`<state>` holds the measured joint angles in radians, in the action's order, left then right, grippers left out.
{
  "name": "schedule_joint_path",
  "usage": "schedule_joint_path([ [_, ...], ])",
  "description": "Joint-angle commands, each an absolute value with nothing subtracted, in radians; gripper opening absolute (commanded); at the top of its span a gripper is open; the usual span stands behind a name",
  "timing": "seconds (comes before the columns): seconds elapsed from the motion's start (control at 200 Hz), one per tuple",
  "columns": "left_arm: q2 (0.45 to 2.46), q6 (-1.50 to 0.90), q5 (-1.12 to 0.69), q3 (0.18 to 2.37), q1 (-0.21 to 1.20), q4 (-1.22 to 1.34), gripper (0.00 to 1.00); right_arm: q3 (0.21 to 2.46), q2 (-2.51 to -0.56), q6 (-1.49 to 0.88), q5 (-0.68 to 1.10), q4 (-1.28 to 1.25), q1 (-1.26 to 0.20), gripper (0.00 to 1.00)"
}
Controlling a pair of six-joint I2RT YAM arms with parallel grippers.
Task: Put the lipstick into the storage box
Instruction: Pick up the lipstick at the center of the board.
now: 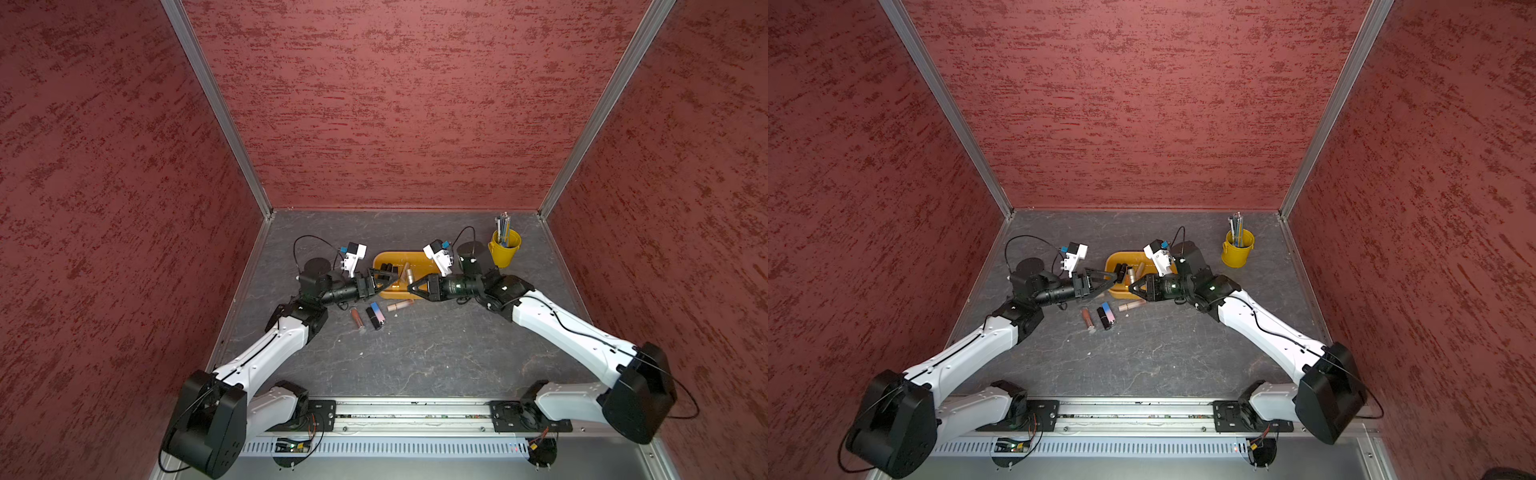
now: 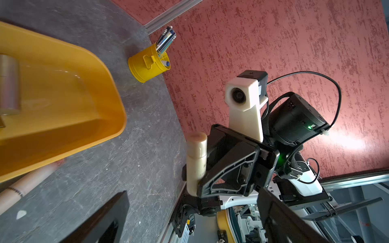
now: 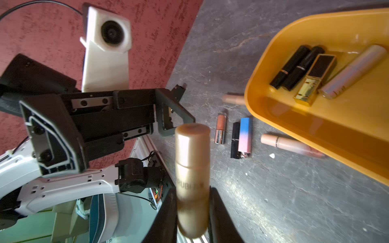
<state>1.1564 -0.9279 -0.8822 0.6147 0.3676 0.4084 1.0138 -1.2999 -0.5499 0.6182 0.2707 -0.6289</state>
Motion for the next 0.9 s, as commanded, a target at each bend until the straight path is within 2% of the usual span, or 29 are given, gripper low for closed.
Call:
schedule_joint_path([
  [0.0,1.181,-0.917,-0.887,0.66,0.39,0.52,0.99,0.991,-1.271,-0.569,0.71,0.196,-0.612,0.2],
  [0.281,1.257,-0.89,-0.878,0.735,0.439,0.523,0.86,0.979,-1.236,-0.58,0.752,0.168,-0.603,0.2],
  [0.476,1.295,-0.887,-0.88,0.769,0.463,0.525,0.72,0.972,-1.22,-0.588,0.768,0.155,-0.601,0.2],
  [0.586,1.307,-0.881,-0.879,0.783,0.476,0.522,0.69,0.965,-1.215,-0.589,0.769,0.152,-0.6,0.2],
  [0.731,1.32,-0.871,-0.886,0.802,0.488,0.504,0.51,0.963,-1.213,-0.588,0.767,0.152,-0.597,0.19],
  [0.832,1.326,-0.867,-0.893,0.807,0.49,0.498,0.45,0.961,-1.213,-0.588,0.767,0.152,-0.595,0.19],
  [0.892,1.327,-0.865,-0.894,0.807,0.492,0.492,0.44,0.959,-1.213,-0.588,0.763,0.152,-0.592,0.19],
])
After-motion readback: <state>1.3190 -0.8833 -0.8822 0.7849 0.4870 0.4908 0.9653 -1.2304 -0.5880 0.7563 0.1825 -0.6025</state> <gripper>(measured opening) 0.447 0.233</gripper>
